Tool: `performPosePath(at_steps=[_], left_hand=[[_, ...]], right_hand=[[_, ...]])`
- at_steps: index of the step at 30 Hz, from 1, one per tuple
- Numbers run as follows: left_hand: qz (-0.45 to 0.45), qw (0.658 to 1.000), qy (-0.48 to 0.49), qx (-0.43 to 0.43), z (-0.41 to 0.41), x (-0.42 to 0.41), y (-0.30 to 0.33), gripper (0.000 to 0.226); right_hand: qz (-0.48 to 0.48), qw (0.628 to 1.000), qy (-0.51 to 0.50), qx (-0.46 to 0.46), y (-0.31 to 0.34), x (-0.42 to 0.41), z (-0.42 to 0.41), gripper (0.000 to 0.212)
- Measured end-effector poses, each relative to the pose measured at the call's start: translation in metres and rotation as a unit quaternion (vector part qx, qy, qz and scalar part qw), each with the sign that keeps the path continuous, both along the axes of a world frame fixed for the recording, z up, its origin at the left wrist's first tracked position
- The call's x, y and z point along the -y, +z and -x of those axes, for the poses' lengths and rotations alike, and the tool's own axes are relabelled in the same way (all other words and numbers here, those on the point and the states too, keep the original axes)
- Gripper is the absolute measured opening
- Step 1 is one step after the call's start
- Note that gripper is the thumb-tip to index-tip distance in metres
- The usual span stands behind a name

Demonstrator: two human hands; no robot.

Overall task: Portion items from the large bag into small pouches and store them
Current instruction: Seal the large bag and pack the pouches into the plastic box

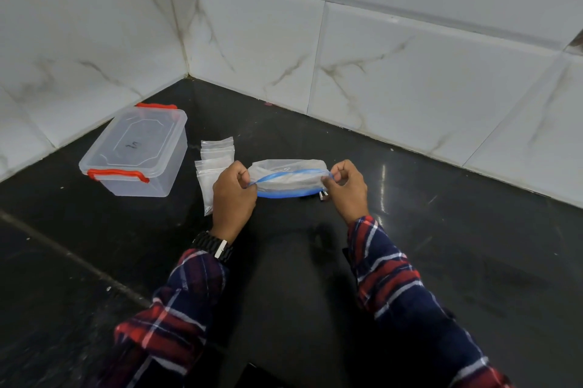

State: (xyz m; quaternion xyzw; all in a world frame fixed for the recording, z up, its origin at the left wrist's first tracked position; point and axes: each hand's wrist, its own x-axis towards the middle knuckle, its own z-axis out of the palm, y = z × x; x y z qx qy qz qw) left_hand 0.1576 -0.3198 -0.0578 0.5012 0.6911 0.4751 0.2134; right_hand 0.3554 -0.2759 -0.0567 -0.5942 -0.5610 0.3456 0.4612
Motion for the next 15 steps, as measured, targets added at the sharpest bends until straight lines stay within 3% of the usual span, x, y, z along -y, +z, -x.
performPosePath(at_steps=[6,11,15], left_hand=[[-0.002,1.000,-0.019,-0.009,-0.001,-0.002,0.004,0.016],[-0.061,0.996,0.018,-0.068,-0.002,0.000,0.007,0.014],[-0.104,0.992,0.020,-0.070,-0.006,-0.002,0.008,0.025]], right_hand=[[0.010,0.999,0.023,-0.023,0.004,-0.006,-0.010,0.009],[-0.013,0.999,-0.034,-0.031,0.006,-0.004,-0.007,0.023],[-0.058,0.996,-0.065,0.006,0.004,-0.001,0.002,0.031]])
